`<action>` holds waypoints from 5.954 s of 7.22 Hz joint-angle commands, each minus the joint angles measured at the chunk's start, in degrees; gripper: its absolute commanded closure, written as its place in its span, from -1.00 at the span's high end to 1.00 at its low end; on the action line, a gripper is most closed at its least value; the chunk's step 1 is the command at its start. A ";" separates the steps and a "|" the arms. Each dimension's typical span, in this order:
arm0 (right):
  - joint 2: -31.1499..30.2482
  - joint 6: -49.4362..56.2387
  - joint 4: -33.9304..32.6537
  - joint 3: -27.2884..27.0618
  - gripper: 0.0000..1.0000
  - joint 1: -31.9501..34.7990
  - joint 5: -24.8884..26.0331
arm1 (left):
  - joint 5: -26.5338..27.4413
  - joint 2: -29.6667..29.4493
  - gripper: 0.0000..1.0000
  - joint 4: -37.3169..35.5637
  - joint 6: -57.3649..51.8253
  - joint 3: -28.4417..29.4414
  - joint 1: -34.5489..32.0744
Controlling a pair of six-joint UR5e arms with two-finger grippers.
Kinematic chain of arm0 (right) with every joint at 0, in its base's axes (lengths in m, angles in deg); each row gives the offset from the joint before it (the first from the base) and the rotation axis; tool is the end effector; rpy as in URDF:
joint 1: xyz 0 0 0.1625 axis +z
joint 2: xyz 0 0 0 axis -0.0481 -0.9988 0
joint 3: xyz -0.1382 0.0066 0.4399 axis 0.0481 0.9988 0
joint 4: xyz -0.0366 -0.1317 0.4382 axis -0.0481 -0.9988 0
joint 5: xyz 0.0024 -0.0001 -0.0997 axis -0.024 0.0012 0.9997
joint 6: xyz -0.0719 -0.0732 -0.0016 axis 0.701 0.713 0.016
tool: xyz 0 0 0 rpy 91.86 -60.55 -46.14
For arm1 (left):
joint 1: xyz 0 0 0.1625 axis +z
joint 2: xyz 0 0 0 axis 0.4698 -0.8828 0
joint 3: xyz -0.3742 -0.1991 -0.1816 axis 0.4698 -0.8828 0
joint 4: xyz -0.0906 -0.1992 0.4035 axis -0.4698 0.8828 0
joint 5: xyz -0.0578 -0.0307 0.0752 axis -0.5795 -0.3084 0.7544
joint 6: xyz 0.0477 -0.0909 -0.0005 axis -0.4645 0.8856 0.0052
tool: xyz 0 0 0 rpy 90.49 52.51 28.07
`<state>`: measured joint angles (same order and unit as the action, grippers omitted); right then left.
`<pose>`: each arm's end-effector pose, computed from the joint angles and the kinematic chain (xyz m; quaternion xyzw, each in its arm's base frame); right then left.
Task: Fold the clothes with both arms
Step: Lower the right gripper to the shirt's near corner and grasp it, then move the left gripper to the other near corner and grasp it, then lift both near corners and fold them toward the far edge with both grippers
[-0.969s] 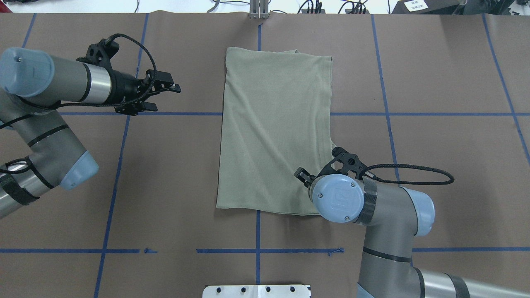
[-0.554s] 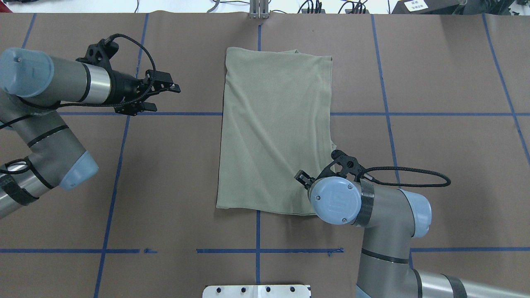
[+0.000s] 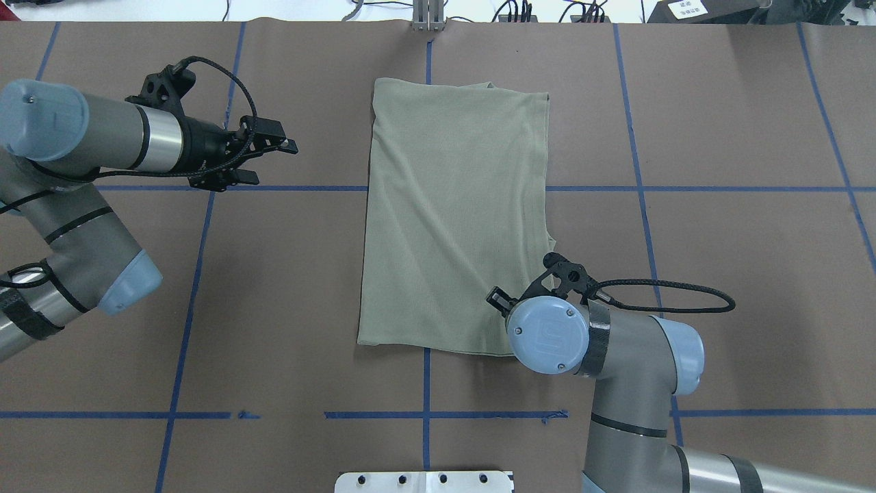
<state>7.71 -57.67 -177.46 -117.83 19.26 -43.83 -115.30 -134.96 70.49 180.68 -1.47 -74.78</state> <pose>-0.6091 -0.3278 0.3162 0.0045 -0.3393 0.3622 0.8682 0.4074 -0.5625 0.3439 0.0537 0.6224 -0.2071 0.7529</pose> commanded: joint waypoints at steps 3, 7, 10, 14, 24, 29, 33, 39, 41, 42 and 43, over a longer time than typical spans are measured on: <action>-0.39 0.31 -0.06 -0.97 -1.00 -0.42 -0.44 | -0.09 0.06 1.00 0.00 0.09 -0.37 0.00; 0.23 0.84 -0.06 -0.80 -1.00 0.28 -2.19 | -0.09 0.24 1.00 0.00 0.09 -0.37 -0.09; 1.37 0.75 -6.17 -5.87 -1.00 1.60 -3.43 | 0.17 0.24 1.00 0.17 7.00 -1.06 0.17; 0.58 -0.04 -6.56 -6.16 -1.00 0.02 -2.55 | 16.40 5.86 1.00 -8.98 17.63 -14.12 18.40; 0.49 0.14 -6.56 -6.60 -1.00 0.11 -2.90 | 25.58 0.68 0.43 -20.66 20.39 -11.97 31.38; 0.49 0.22 -6.65 -6.60 -1.00 0.11 -2.90 | 25.66 -0.64 0.04 -20.48 20.48 -9.86 31.38; 0.49 0.31 -6.65 -6.69 -1.00 0.11 -2.90 | 25.40 0.14 -1.00 -20.74 20.22 -13.26 30.94; -6.79 0.05 -7.79 -20.37 -1.00 -4.54 -3.34 | 28.38 2.96 -1.00 -31.97 30.91 -31.27 39.27; -7.69 -0.56 -12.50 -27.83 -1.00 -5.25 -3.43 | 28.30 1.39 -1.00 -37.94 32.70 -36.11 39.47; -5.42 -0.48 -13.41 -27.52 -1.00 -4.56 -3.35 | 28.39 0.60 -1.00 -40.49 31.30 -35.79 38.24; -2.79 0.48 -13.59 -23.95 -1.00 -0.11 -3.69 | 28.13 -1.15 -1.00 -40.61 25.46 -34.92 33.01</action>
<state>2.24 -57.89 -190.16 -143.99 15.66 -47.29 -87.00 -134.42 31.23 210.84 -36.70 -37.48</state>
